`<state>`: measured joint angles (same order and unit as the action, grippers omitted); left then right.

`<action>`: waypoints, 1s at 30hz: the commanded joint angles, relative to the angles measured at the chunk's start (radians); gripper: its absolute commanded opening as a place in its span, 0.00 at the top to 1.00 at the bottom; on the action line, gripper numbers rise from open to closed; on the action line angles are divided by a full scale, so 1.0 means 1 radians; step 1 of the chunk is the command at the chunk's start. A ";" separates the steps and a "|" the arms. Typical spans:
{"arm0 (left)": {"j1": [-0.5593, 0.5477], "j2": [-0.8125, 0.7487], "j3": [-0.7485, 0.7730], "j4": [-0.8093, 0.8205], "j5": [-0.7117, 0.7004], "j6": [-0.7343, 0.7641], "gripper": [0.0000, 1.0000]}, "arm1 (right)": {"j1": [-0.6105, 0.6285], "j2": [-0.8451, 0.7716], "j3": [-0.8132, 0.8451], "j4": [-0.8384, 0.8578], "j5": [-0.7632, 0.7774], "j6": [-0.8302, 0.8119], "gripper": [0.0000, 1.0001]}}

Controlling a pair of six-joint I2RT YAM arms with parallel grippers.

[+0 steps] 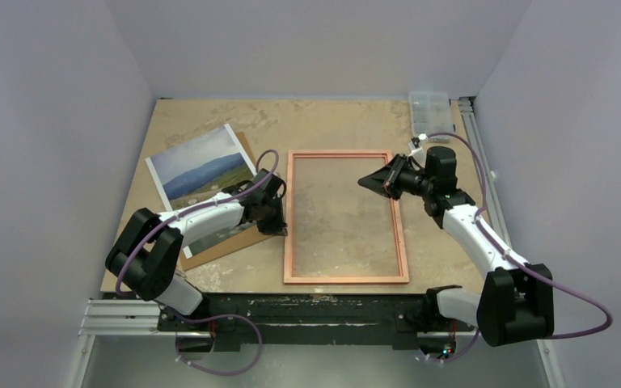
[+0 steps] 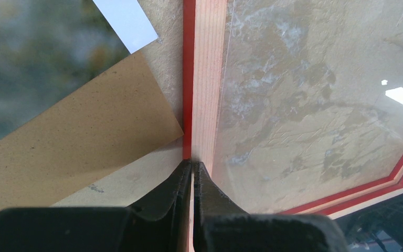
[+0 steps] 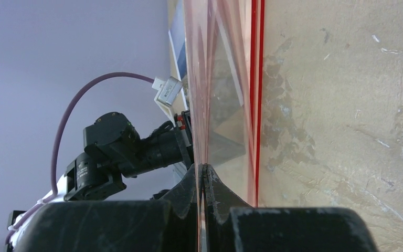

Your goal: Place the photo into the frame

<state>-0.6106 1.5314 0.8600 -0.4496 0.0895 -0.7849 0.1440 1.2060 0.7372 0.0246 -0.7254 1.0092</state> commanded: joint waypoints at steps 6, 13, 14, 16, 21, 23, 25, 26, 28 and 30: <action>0.000 0.051 -0.018 -0.013 -0.056 0.006 0.96 | 0.006 -0.003 0.078 0.002 -0.029 -0.007 1.00; 0.000 0.051 -0.015 -0.016 -0.057 0.008 0.97 | 0.006 0.001 0.098 -0.023 -0.036 -0.031 1.00; 0.000 0.049 -0.015 -0.017 -0.057 0.009 0.97 | 0.004 0.000 0.095 -0.023 -0.037 -0.031 1.00; 0.000 0.049 -0.016 -0.018 -0.059 0.009 0.97 | 0.005 0.001 0.097 -0.023 -0.036 -0.036 1.00; -0.001 0.048 -0.015 -0.021 -0.061 0.009 0.97 | 0.005 0.004 0.099 -0.083 -0.027 -0.079 1.00; 0.000 0.051 -0.013 -0.024 -0.062 0.012 0.97 | 0.005 0.008 0.096 -0.114 -0.015 -0.120 1.00; 0.000 0.051 -0.011 -0.025 -0.062 0.013 0.97 | 0.004 0.014 0.093 -0.139 -0.003 -0.156 1.00; 0.000 0.052 -0.011 -0.024 -0.062 0.013 0.97 | 0.004 0.020 0.092 -0.145 -0.001 -0.166 1.00; 0.000 0.051 -0.011 -0.026 -0.062 0.013 0.97 | 0.001 0.032 0.088 -0.146 -0.003 -0.183 1.00; 0.000 0.051 -0.012 -0.027 -0.063 0.013 0.97 | 0.000 0.054 0.090 -0.146 -0.009 -0.197 1.00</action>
<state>-0.6106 1.5318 0.8604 -0.4500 0.0895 -0.7849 0.1390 1.2304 0.7910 -0.0895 -0.7128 0.8776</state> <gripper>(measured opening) 0.031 0.003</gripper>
